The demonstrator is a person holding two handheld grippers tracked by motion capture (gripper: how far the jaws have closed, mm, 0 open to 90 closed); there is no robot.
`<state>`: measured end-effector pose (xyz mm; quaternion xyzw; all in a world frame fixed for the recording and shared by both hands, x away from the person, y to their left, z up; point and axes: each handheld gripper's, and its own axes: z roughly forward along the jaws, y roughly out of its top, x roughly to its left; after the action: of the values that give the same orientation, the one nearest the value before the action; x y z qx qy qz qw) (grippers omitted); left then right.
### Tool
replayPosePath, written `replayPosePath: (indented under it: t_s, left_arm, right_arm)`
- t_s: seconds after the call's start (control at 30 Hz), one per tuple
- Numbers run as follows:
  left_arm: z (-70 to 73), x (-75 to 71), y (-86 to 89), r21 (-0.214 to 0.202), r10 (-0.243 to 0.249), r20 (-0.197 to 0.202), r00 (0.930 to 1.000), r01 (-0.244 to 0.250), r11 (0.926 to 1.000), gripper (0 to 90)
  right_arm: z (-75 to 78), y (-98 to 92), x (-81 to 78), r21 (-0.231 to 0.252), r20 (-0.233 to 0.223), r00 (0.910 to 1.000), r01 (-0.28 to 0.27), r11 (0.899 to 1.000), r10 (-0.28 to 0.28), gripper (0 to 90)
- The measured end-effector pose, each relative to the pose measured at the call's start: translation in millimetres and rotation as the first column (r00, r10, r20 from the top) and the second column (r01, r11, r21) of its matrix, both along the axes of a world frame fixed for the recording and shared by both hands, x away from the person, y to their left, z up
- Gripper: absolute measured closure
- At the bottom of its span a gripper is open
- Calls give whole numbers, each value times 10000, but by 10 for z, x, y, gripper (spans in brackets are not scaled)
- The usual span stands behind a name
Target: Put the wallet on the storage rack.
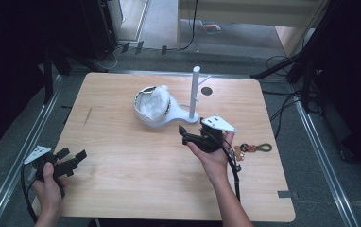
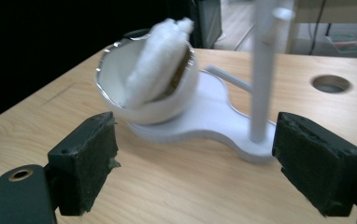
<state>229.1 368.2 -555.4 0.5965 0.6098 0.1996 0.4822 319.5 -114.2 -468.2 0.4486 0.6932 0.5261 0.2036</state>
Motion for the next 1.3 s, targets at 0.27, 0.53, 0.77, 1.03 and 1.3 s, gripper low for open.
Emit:
replayPosePath:
  t_s: [0.27, 0.53, 0.77, 1.03, 1.3]
  left_arm:
    - [2, 10, -9, 158, 3, -133, 9999, -1, 9999, 146]
    - [3, 10, -8, 194, -15, -136, 9999, 18, 9998, 146]
    - [2, 1, -8, 154, -32, -110, 9999, 34, 9999, 146]
    - [0, -2, -4, 74, -31, -98, 9999, 32, 10000, 146]
    - [0, -16, -7, 13, -41, -86, 10000, 41, 10000, 146]
  right_arm:
    - [-107, -499, -176, -117, -182, 9970, 745, 9972, -747, 141]
    - [-199, -772, -286, -203, -331, 9930, 1128, 9934, -1134, 142]
    - [-284, -892, -357, -367, -500, 9897, 1328, 9905, -1345, 142]
    - [-336, -1022, -440, -555, -495, 9869, 1507, 9870, -1534, 142]
    - [-358, -1180, -479, -725, -515, 9803, 1870, 9797, -1909, 143]
